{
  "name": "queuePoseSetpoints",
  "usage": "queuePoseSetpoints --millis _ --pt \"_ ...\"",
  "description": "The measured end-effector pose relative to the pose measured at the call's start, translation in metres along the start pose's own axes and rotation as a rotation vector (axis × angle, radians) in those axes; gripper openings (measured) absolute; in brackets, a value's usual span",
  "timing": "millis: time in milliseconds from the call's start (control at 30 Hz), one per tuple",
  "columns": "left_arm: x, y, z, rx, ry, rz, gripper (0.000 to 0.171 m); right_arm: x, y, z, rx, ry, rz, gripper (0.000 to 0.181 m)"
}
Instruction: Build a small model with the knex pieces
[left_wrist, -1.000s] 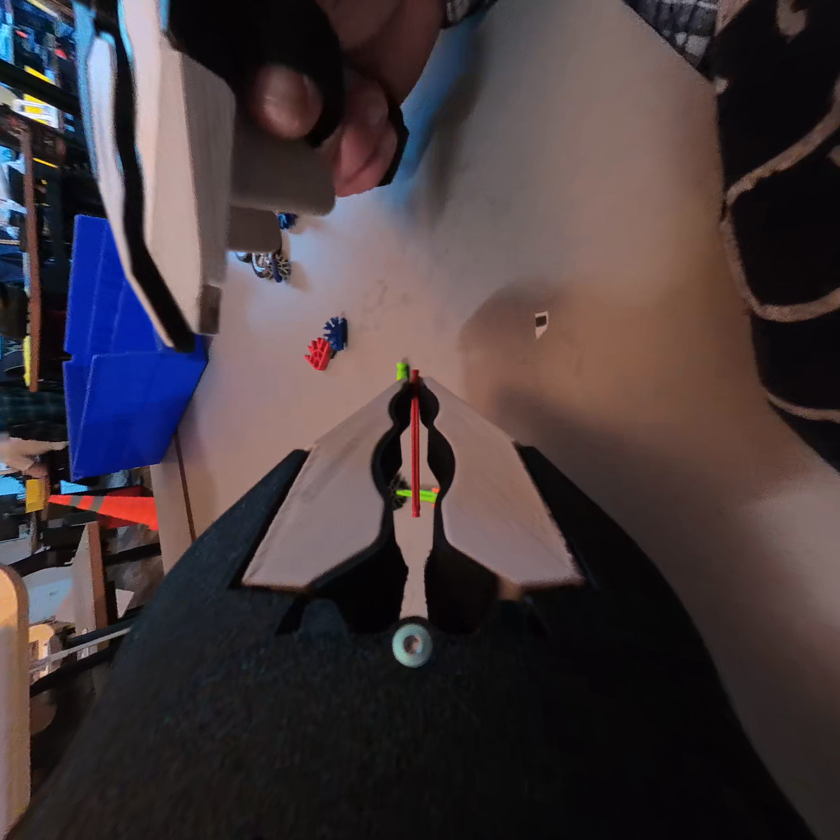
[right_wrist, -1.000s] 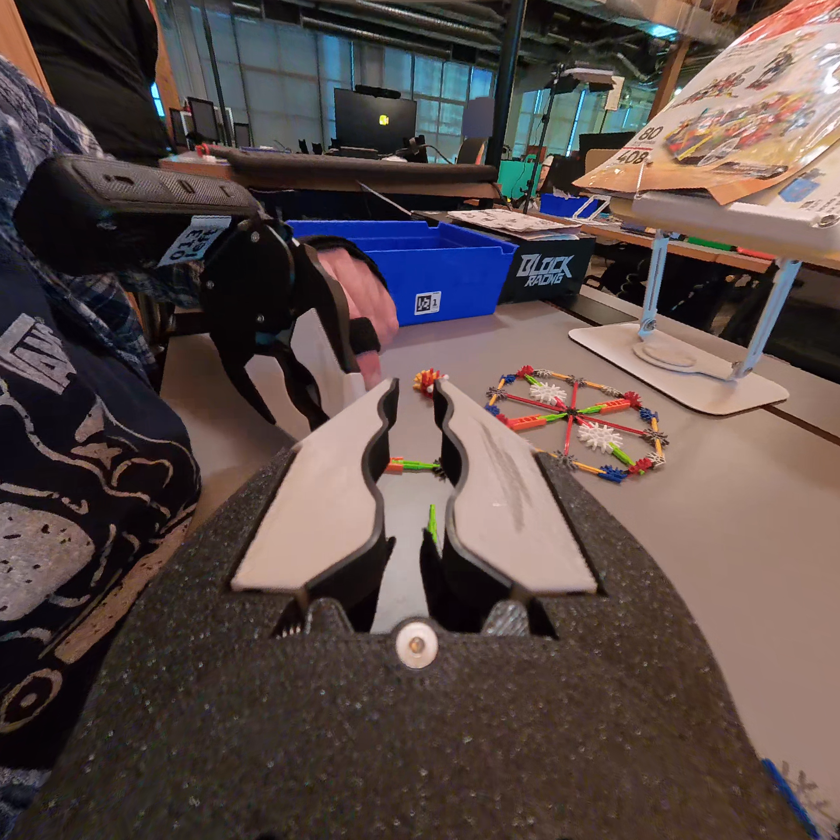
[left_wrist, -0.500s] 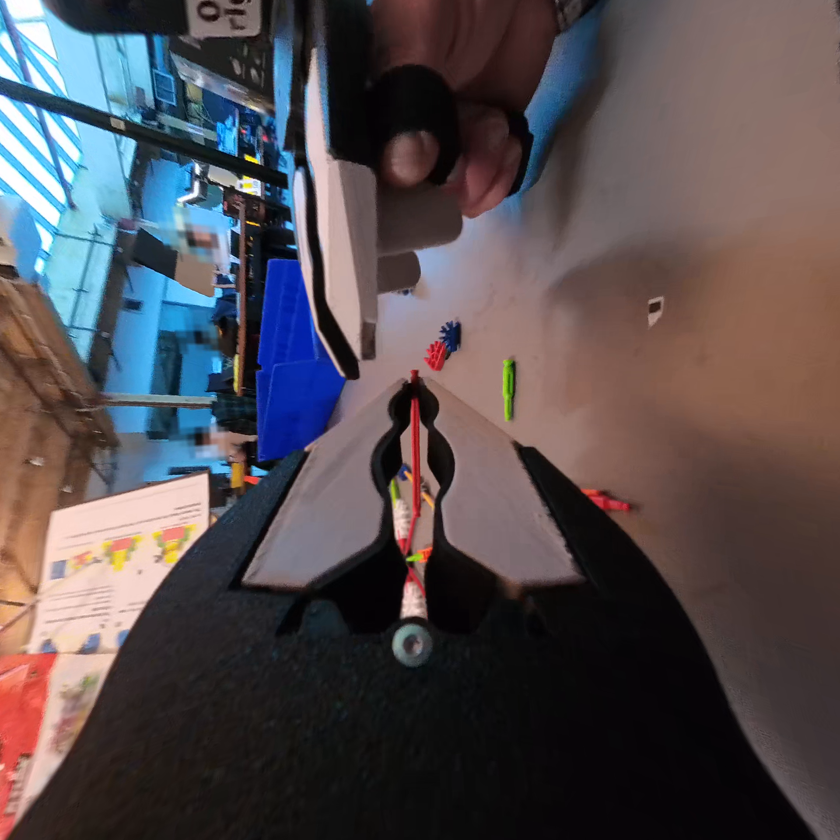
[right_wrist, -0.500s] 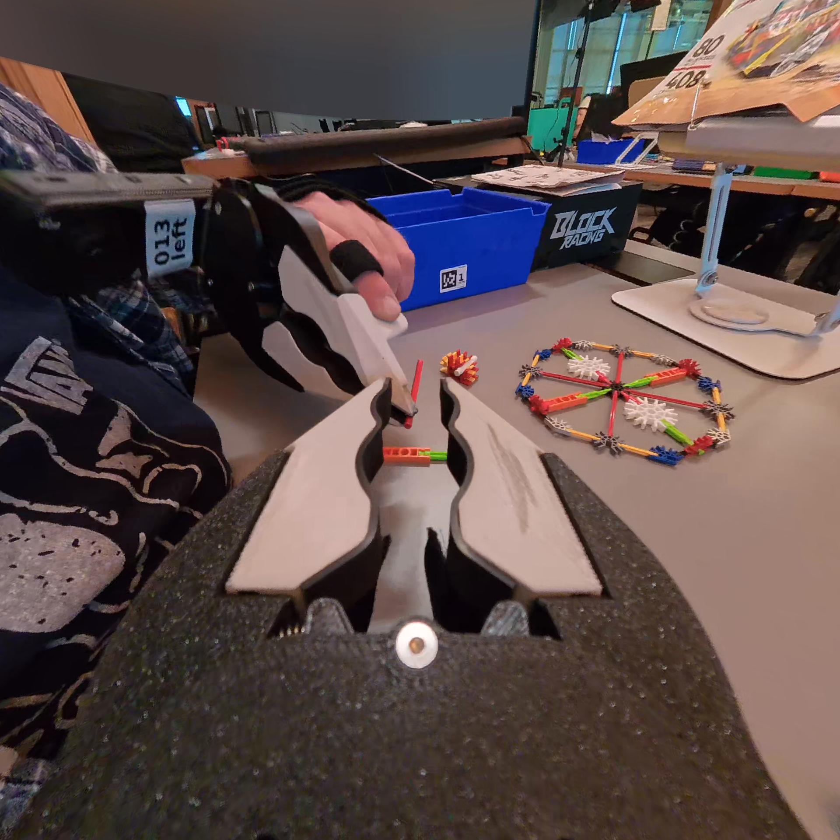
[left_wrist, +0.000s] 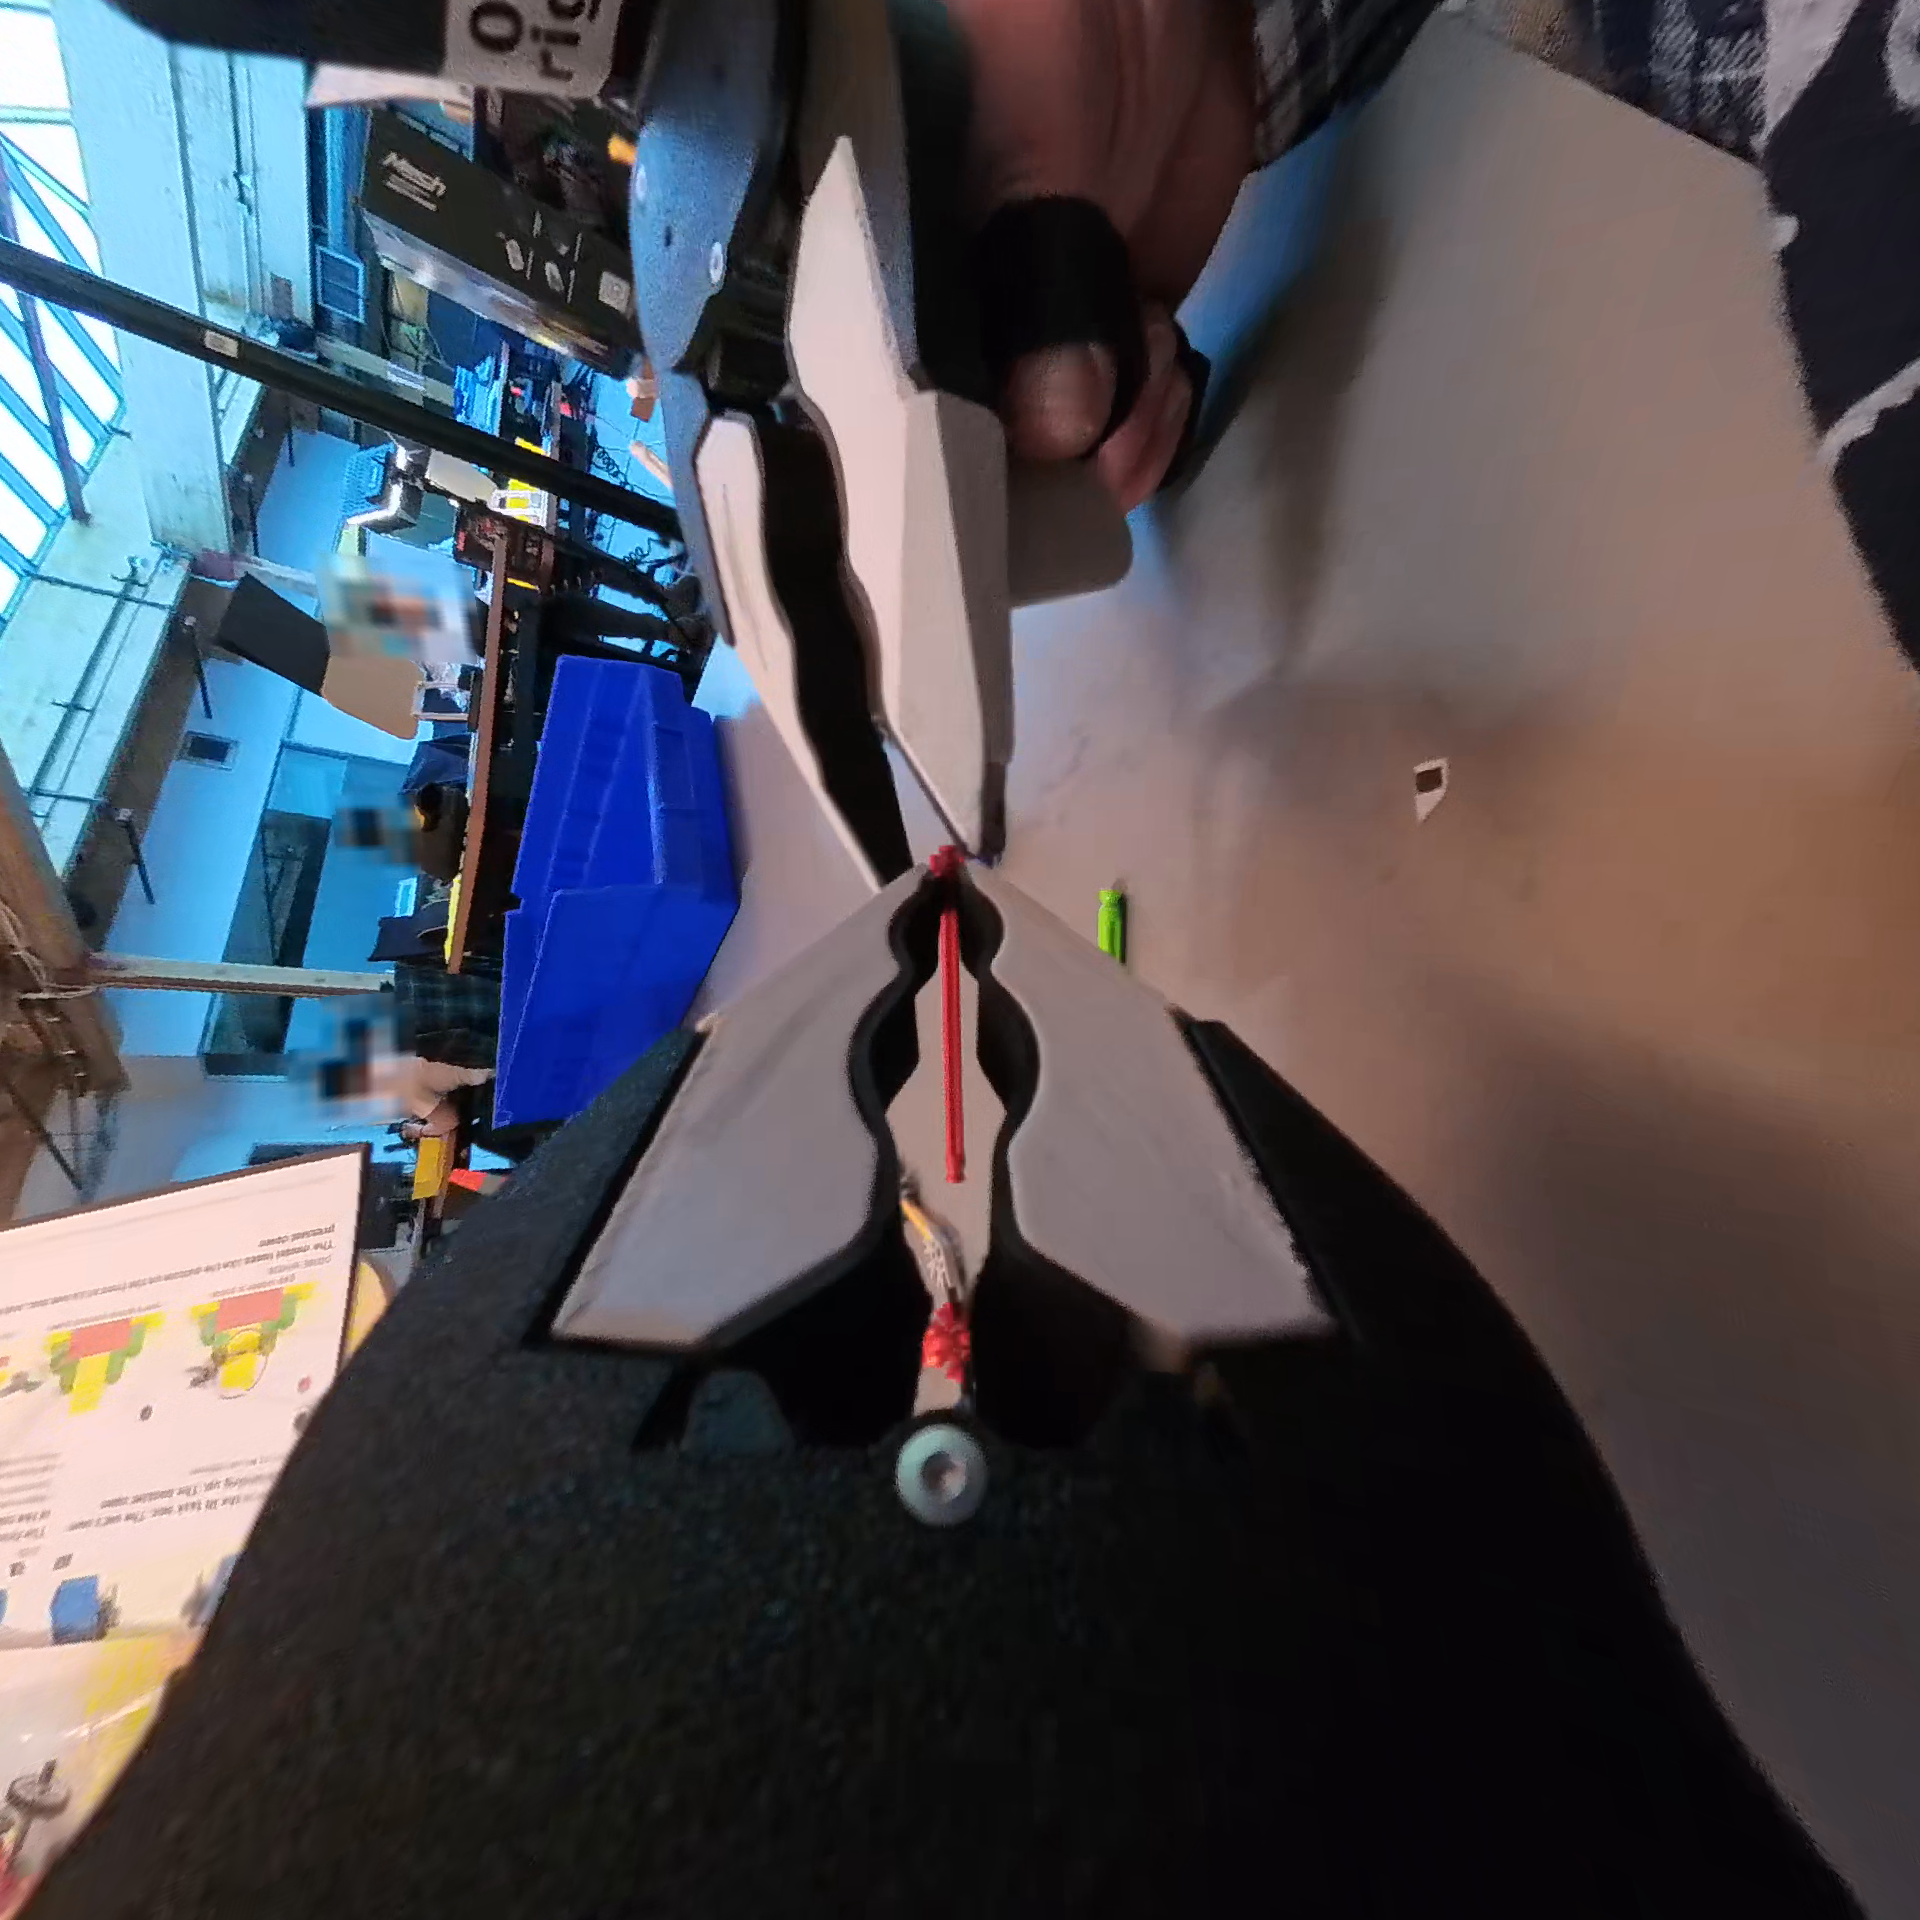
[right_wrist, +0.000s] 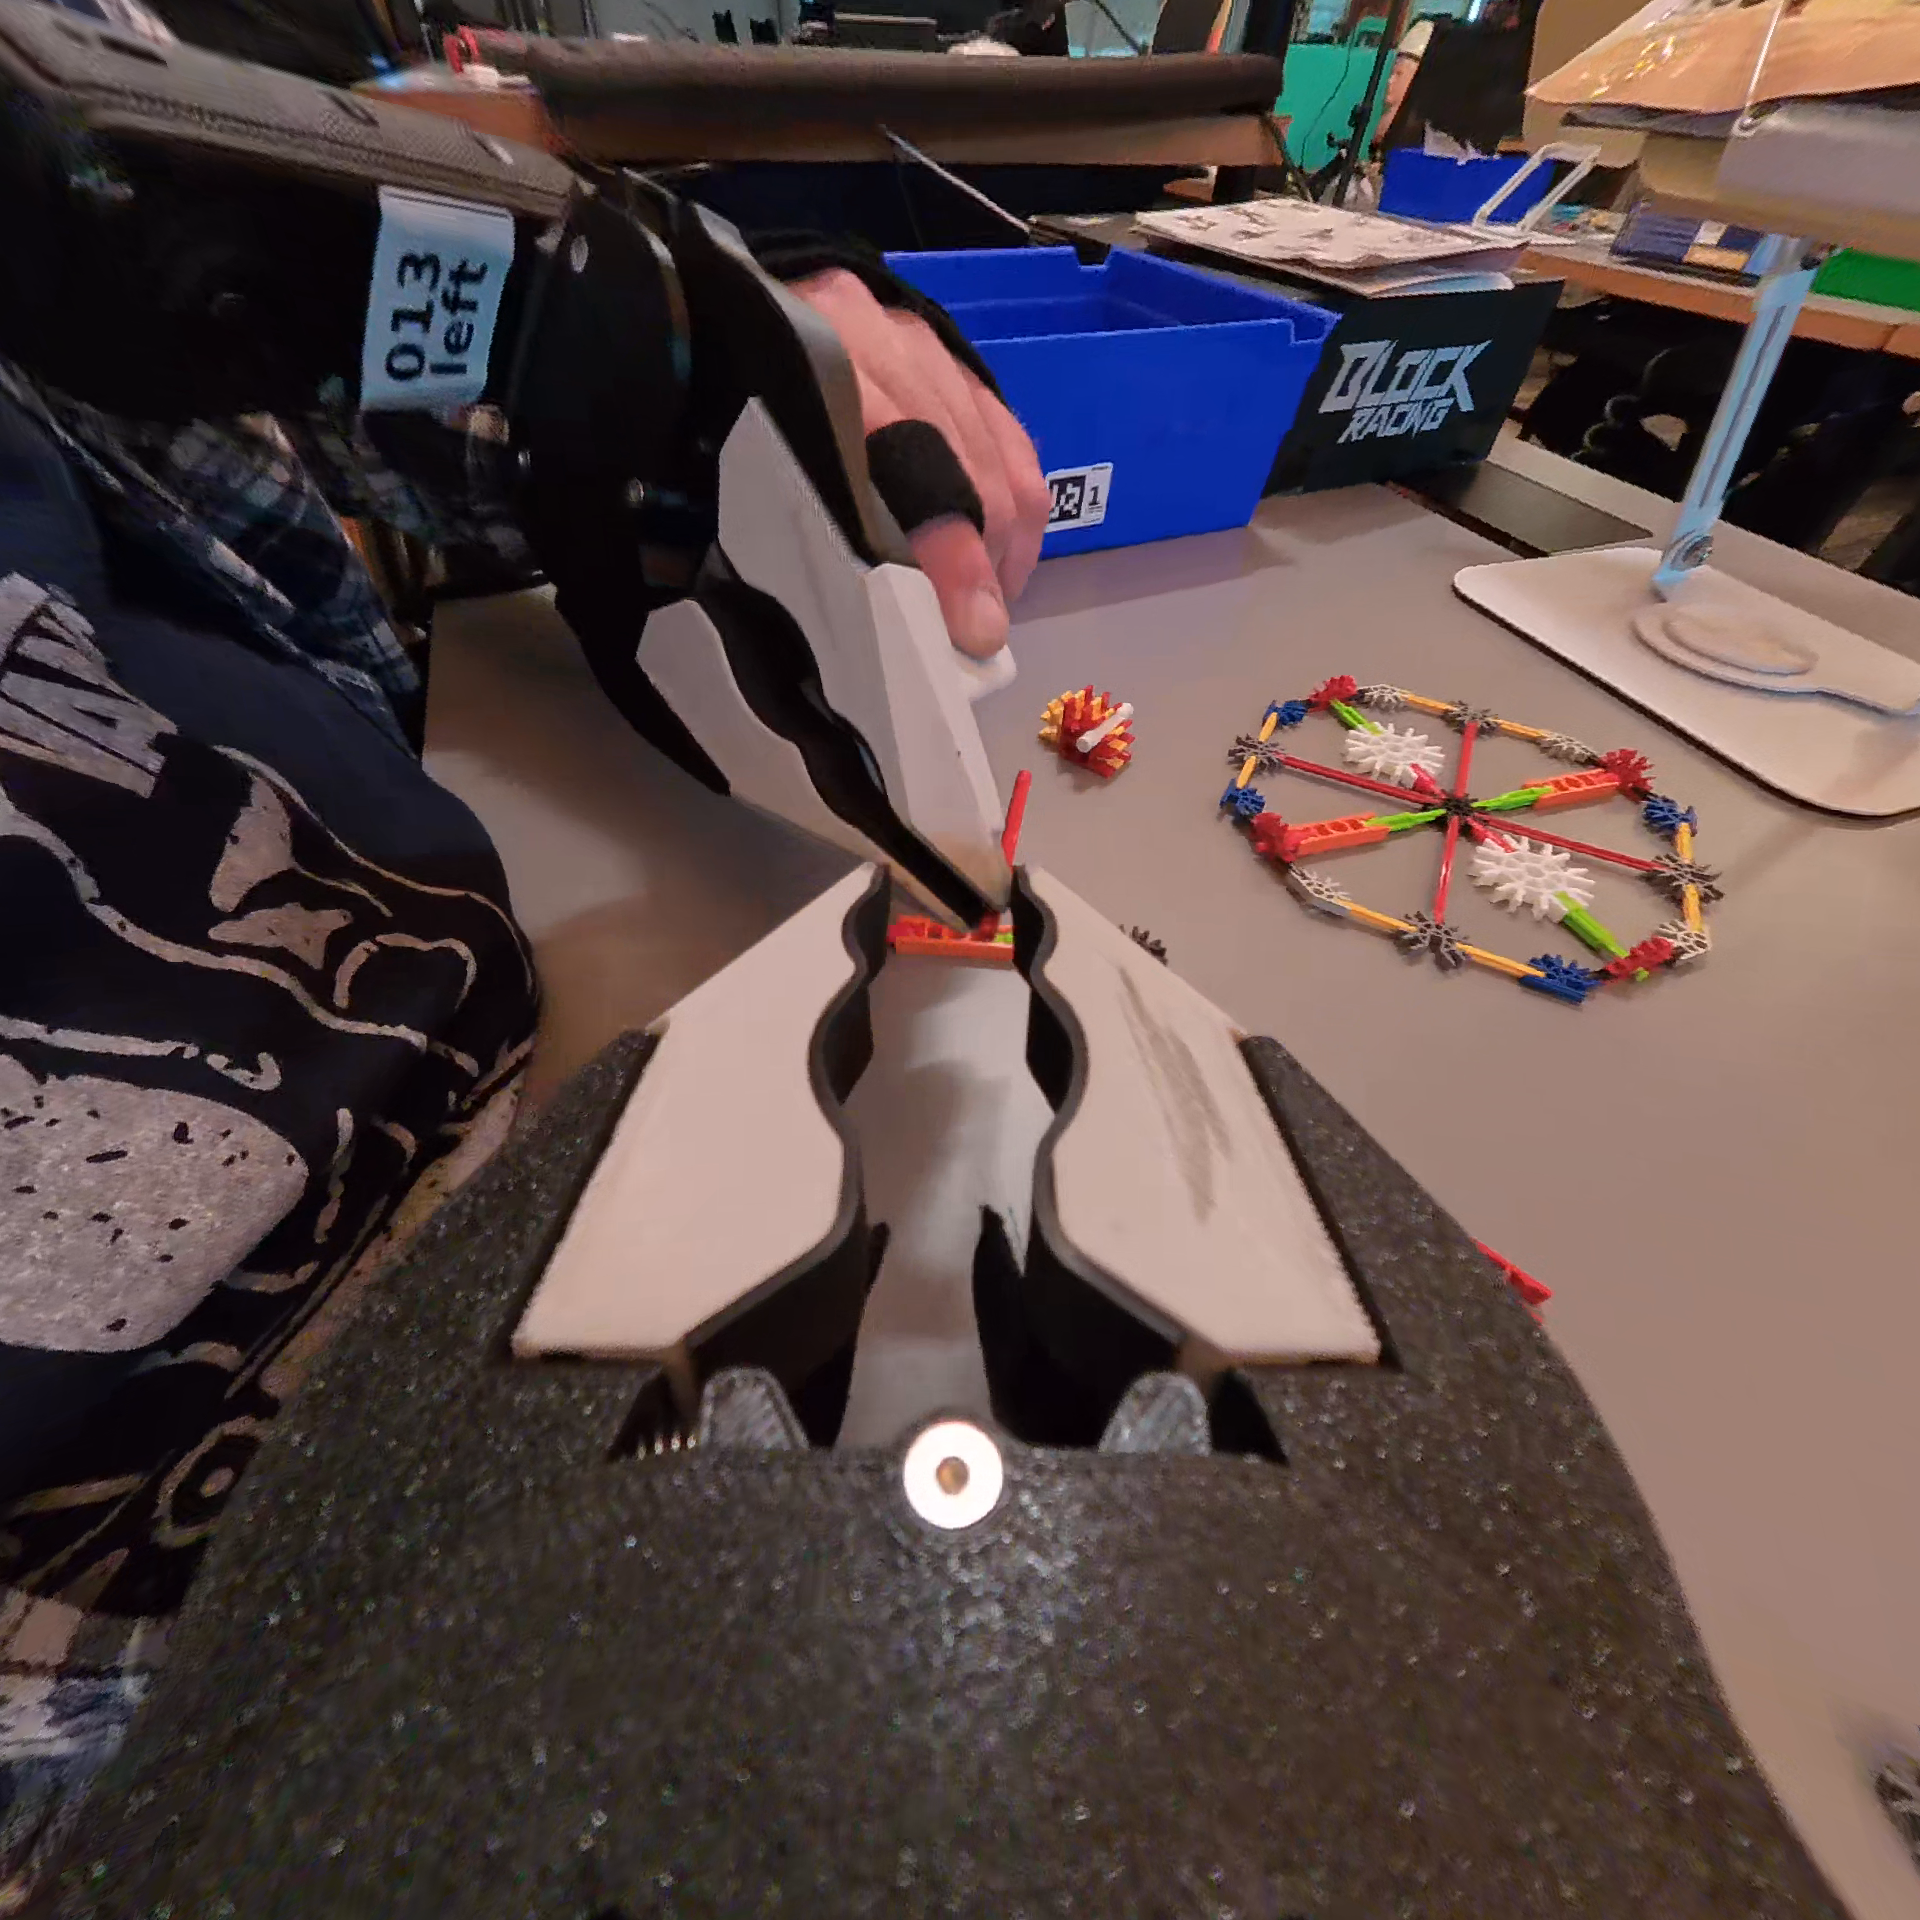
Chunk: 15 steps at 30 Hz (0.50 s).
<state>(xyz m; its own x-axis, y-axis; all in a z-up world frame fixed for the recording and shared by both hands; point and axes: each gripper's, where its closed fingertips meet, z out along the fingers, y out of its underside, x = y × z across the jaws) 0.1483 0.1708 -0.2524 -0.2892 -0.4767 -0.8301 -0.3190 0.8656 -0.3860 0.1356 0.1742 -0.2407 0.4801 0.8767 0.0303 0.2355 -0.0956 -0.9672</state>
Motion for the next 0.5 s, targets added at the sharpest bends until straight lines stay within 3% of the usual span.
queuePoseSetpoints --millis 233,500 --pt "-0.006 -0.007 -0.006 0.055 -0.001 -0.068 0.001 0.003 0.002 -0.005 -0.007 0.029 -0.031 0.022" --pt "-0.006 -0.011 -0.009 0.072 0.002 -0.033 0.001 -0.001 -0.003 -0.008 0.04 -0.025 0.039 0.003"
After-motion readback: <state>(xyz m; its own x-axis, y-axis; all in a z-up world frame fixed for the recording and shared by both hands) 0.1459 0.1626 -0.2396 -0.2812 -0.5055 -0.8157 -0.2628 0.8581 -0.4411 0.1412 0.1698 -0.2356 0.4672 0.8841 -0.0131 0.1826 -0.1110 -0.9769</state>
